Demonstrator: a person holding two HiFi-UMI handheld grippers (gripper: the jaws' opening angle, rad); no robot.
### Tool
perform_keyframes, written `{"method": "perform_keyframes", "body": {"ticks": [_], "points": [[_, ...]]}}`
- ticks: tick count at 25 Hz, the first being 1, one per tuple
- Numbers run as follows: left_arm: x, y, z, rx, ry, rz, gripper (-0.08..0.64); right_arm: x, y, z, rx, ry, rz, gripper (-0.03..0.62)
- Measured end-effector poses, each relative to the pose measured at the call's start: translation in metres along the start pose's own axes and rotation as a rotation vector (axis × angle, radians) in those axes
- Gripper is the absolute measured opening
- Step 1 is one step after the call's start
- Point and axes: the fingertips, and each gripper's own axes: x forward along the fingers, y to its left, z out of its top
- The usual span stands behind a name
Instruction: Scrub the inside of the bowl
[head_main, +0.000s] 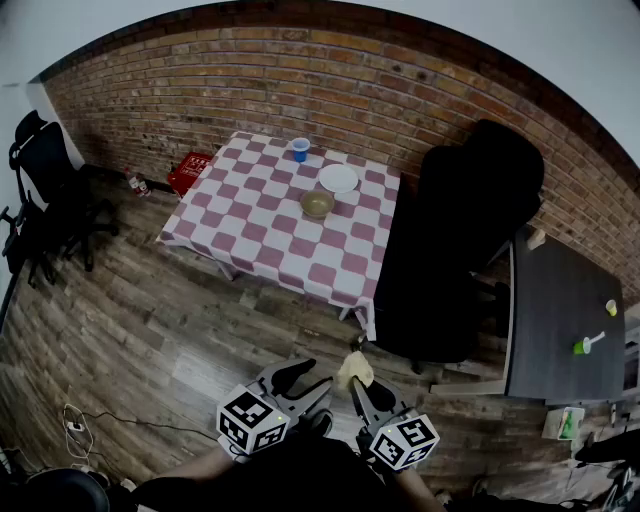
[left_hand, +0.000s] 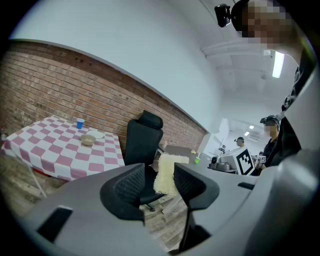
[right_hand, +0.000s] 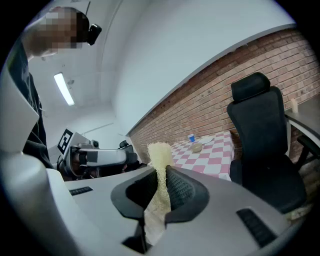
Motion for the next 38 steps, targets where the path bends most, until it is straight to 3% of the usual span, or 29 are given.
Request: {"method": "perform_keyframes", "body": {"ticks": [4,10,15,20,27,33,38], "points": [[-0.040,-0.015,-0.012,0.035,-0.003,-0.022,0.192,-0.011,0.039,-0.014,-0.011,0.002,-0.012,0.058],[-0.130,0.008,-0.048,-0.010,-0.013,0.014,0.192,0.006,0.103,-0.050,-0.016,0.062,-0.048,0.058],[-0.196,0.033,-0.102,-0.085,0.040,0.019,0.192,0.029,0.163,-0.090,0.023,0.109,-0.068,0.058],[-0.224,0.028,-0.108,-0.060,0.032,-0.010,0.192,0.029,0.206,-0.104,0.005,0.123,-0.056,0.058],[-0.224,0.002,-0.088,0.006,-0.013,-0.016,0.192,0.016,0.213,-0.090,-0.043,0.076,-0.044,0.058],[-0.200,-0.019,-0.088,0.032,0.014,-0.012,0.192,-0.012,0.181,-0.078,-0.003,0.021,-0.083,0.058],[-0.168,-0.052,-0.082,0.087,0.035,-0.025,0.192,-0.033,0.159,-0.067,-0.011,-0.006,-0.061,0.060]]}}
